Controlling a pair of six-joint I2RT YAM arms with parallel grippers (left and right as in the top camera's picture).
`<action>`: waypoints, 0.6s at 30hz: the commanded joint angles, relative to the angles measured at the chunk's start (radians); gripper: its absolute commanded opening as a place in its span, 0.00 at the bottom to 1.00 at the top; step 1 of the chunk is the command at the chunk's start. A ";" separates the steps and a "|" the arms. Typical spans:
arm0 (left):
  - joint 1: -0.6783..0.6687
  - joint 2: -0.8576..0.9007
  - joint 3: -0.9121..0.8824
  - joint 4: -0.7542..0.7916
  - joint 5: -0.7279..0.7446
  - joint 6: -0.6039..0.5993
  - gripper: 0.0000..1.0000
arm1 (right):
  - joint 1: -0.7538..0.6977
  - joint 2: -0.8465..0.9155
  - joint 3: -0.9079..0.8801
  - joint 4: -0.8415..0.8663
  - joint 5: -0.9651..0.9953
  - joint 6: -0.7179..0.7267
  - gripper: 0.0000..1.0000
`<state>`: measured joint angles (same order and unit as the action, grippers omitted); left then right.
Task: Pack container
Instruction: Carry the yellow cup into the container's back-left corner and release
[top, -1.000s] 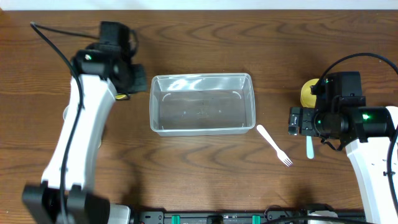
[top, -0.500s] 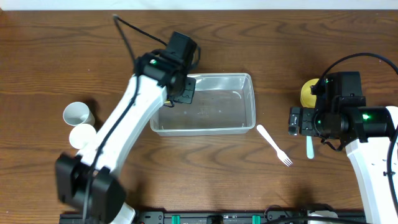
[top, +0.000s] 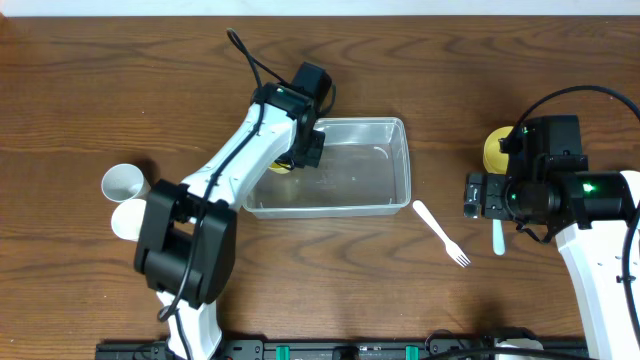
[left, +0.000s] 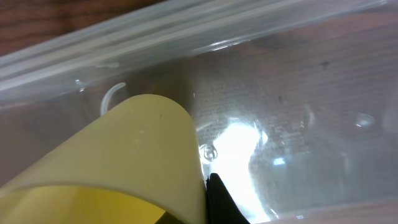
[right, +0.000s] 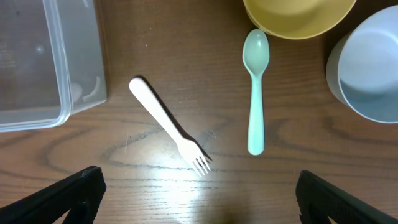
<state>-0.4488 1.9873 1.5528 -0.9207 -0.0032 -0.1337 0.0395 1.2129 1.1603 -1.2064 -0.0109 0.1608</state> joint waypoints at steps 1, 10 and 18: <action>0.005 0.032 -0.002 0.000 -0.005 0.006 0.06 | -0.006 0.003 0.016 -0.002 0.007 0.006 0.99; 0.059 0.038 -0.002 0.004 -0.009 0.006 0.07 | -0.006 0.003 0.016 -0.011 0.007 0.007 0.99; 0.097 0.038 -0.002 0.003 -0.009 0.006 0.51 | -0.006 0.003 0.016 -0.011 0.007 0.007 0.99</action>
<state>-0.3553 2.0254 1.5528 -0.9154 -0.0071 -0.1276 0.0395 1.2137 1.1603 -1.2148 -0.0109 0.1608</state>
